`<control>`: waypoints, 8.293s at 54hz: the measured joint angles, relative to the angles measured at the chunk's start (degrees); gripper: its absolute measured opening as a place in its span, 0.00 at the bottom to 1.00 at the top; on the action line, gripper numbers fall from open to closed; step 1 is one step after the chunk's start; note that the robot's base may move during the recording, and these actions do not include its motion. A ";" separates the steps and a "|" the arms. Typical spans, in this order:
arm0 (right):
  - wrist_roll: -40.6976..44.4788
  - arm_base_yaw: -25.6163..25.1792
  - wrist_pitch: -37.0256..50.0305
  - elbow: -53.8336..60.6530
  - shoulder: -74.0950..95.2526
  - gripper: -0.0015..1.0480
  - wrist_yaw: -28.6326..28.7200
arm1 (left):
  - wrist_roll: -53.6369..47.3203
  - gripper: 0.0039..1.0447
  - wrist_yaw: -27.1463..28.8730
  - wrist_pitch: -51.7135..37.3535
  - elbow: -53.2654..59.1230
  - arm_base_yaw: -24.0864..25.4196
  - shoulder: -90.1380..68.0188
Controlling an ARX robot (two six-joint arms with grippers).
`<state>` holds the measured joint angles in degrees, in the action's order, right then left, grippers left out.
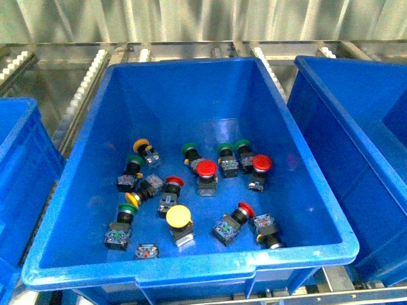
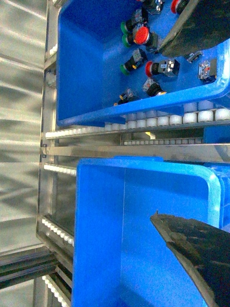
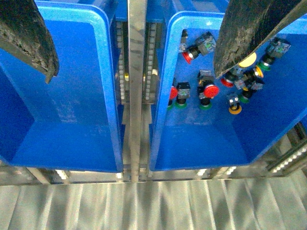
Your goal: Pick red and yellow buttons and place in box
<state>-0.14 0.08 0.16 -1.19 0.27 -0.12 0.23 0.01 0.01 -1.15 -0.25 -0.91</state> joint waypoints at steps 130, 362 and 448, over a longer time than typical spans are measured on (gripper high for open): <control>0.00 0.00 -0.02 0.00 0.00 0.93 0.00 | -24.96 0.93 -6.05 -8.07 -64.57 -21.99 -121.35; 41.09 1.31 5.35 -22.60 60.39 0.93 17.90 | 39.06 0.33 -35.12 -15.43 -52.89 -30.05 -95.10; 36.15 8.68 9.99 -29.81 74.38 0.71 15.58 | 39.50 0.33 -32.57 -18.45 -51.69 -32.70 -97.37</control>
<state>36.01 8.75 10.15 -31.00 74.65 15.46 39.72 -32.56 -18.44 -52.84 -32.95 -98.28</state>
